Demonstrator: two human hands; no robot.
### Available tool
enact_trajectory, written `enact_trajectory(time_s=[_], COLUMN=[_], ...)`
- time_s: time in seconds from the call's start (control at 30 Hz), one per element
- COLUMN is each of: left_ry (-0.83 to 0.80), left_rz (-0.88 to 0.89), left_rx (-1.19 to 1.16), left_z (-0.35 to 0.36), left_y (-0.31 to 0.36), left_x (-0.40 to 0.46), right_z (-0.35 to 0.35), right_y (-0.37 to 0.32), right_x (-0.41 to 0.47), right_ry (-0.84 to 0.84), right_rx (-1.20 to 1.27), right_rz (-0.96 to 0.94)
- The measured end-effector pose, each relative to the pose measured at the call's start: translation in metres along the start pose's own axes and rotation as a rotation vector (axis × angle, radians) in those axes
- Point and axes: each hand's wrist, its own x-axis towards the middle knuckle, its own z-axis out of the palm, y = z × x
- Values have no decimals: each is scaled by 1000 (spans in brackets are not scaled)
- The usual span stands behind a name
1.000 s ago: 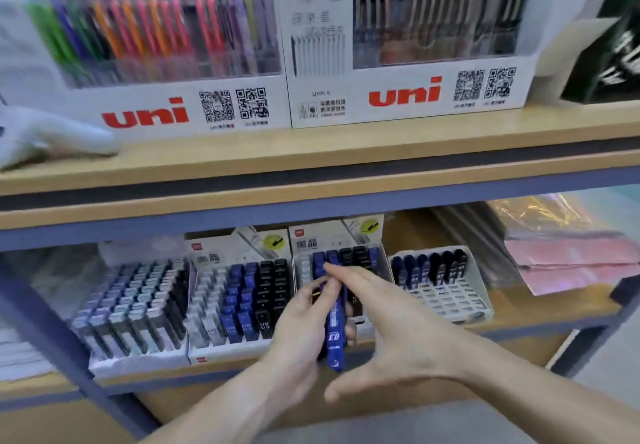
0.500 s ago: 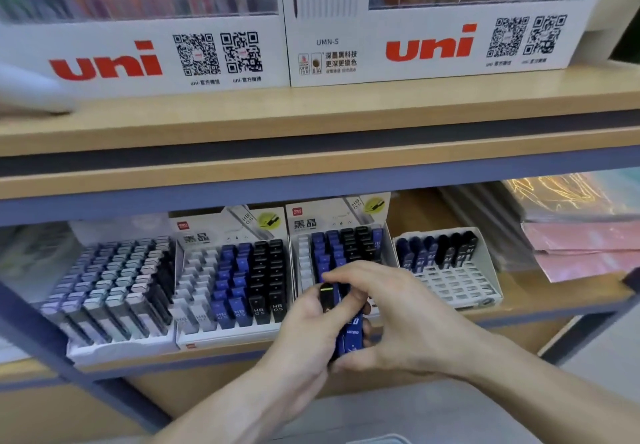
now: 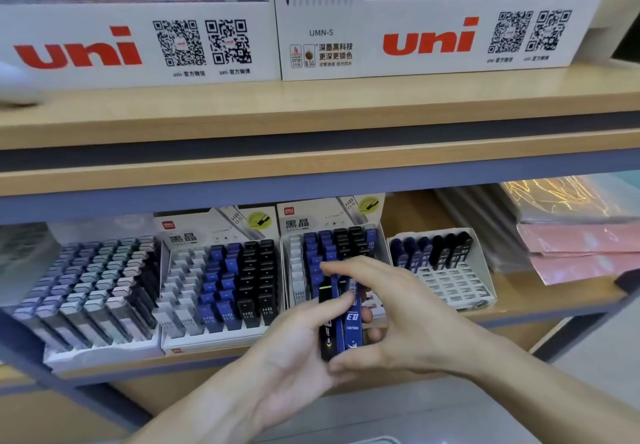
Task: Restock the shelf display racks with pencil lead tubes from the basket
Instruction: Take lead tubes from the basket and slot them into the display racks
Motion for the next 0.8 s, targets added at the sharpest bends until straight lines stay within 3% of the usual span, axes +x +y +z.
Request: enact_trajectory(time_s=[0.17,0.37,0.53,0.63,0.8], left_ry=[12,32,27,69,159], left_rz=[26,45,93,143,201], left_rx=[20,54,121,149,206], left_z=[5,5,4,5,-1], left_y=[-1,-2,-3,-1,2], left_x=[-3,6,10,11,16], right_z=[-12,-14,-18,-22,-24], right_y=[10,17,20,19,20], right_x=[0,-3,-2,-4,-11], right_ry=[117,198,377,380,128], right_rx=[417,682,908,819,453], right_rz=[233,391,487,418,293])
